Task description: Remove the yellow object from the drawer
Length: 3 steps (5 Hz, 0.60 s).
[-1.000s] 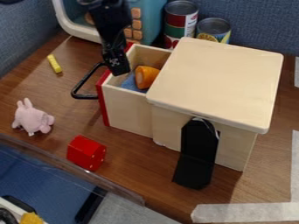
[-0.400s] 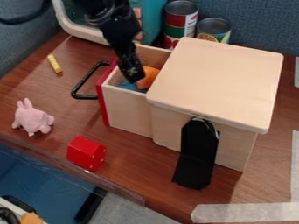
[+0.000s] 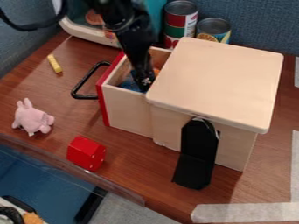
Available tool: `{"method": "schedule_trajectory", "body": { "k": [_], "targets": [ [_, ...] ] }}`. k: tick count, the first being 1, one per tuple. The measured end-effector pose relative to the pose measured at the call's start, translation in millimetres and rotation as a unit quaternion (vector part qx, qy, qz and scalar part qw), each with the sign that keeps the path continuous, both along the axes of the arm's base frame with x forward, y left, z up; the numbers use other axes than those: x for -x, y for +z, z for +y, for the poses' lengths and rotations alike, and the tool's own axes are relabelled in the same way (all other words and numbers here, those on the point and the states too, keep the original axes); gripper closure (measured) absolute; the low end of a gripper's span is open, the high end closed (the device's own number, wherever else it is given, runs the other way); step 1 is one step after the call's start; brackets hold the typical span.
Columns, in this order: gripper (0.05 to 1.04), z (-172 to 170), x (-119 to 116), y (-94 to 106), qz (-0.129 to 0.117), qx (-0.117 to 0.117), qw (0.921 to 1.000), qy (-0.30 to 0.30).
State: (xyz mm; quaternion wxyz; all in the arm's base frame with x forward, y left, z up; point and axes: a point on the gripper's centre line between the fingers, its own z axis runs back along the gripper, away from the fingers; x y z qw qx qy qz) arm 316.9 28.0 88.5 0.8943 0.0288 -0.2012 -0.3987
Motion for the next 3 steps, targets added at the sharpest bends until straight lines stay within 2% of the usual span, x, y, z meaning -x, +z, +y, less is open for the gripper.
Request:
{"method": "schedule_trajectory", "body": {
  "k": [2, 3],
  "targets": [
    [0.085, 2.2, -5.5, -9.1, -0.012, -0.024, 0.9996, 0.011],
    [0.085, 3.3, -8.5, -16.2, -0.005, -0.029, 0.9994, 0.019]
  ]
}}
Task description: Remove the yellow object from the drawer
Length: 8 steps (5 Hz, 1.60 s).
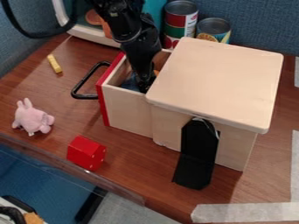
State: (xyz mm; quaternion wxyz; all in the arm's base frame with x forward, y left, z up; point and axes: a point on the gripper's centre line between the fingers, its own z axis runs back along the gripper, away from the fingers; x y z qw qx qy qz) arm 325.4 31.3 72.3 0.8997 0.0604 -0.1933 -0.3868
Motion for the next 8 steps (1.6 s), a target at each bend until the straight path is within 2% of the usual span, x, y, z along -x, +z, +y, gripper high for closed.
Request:
{"method": "schedule_trajectory", "body": {
  "k": [1, 2, 4, 5, 6, 7, 8],
  "targets": [
    [0.134, 2.2, -7.9, -6.5, 0.011, -0.005, 0.9999, 0.010],
    [0.398, 5.8, -13.8, -13.7, 0.031, -0.005, 0.9992, 0.025],
    [0.422, 7.4, -10.9, -10.5, 0.041, 0.021, 0.9987, 0.024],
    [0.422, 10.9, -5.5, 9.1, 0.024, 0.038, 0.9988, 0.018],
    [0.422, 17.1, 7.4, 47.6, -0.009, 0.042, 0.9987, 0.028],
    [0.422, 30.7, 24.8, 54.9, 0.034, 0.047, 0.9957, 0.072],
    [0.422, 58.1, 38.9, 69.6, 0.070, 0.018, 0.9850, 0.157]
  ]
}}
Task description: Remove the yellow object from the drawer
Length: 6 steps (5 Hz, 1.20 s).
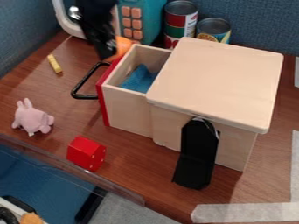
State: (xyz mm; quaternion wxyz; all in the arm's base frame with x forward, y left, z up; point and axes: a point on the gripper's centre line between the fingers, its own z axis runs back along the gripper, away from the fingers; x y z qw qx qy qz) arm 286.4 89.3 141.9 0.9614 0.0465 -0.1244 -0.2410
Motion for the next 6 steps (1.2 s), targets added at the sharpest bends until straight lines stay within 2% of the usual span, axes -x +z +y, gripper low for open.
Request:
{"method": "schedule_trajectory", "body": {
  "k": [1, 2, 3, 4, 5, 6],
  "targets": [
    [0.422, 35.6, 11.3, -6.6, 0.044, -0.033, 0.9912, 0.121],
    [0.422, 82.7, 20.8, -32.0, 0.082, -0.082, 0.9639, 0.240],
    [0.422, 131.9, 37.4, -58.1, 0.109, -0.101, 0.9280, 0.341],
    [0.422, 168.8, 53.8, -79.3, 0.124, -0.101, 0.9004, 0.405],
    [0.422, 196.4, 73.2, -89.2, 0.124, -0.106, 0.8797, 0.447],
    [0.422, 210.4, 85.0, -92.6, 0.116, -0.099, 0.8808, 0.448]
  ]
}}
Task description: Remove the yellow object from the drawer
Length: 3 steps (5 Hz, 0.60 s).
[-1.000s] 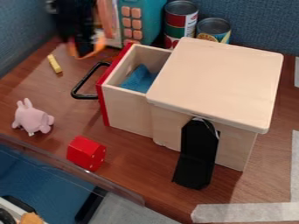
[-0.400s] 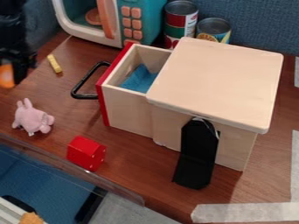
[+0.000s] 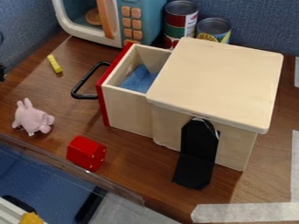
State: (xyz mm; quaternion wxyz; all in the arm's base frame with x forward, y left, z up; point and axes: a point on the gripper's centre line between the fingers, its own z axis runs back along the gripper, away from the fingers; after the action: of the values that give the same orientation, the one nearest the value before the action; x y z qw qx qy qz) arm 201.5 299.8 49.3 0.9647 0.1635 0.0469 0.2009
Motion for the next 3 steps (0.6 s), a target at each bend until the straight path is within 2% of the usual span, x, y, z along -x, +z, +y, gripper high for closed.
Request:
{"method": "schedule_trajectory", "body": {
  "k": [1, 2, 3],
  "targets": [
    [0.422, -1.9, 2.4, -7.2, -0.004, 0.009, 0.9997, -0.024],
    [0.349, -10.3, 4.1, -19.1, 0.002, 0.012, 0.9982, -0.058],
    [0.096, -15.9, -0.1, -23.6, 0.005, 0.009, 0.9964, -0.085]
  ]
}}
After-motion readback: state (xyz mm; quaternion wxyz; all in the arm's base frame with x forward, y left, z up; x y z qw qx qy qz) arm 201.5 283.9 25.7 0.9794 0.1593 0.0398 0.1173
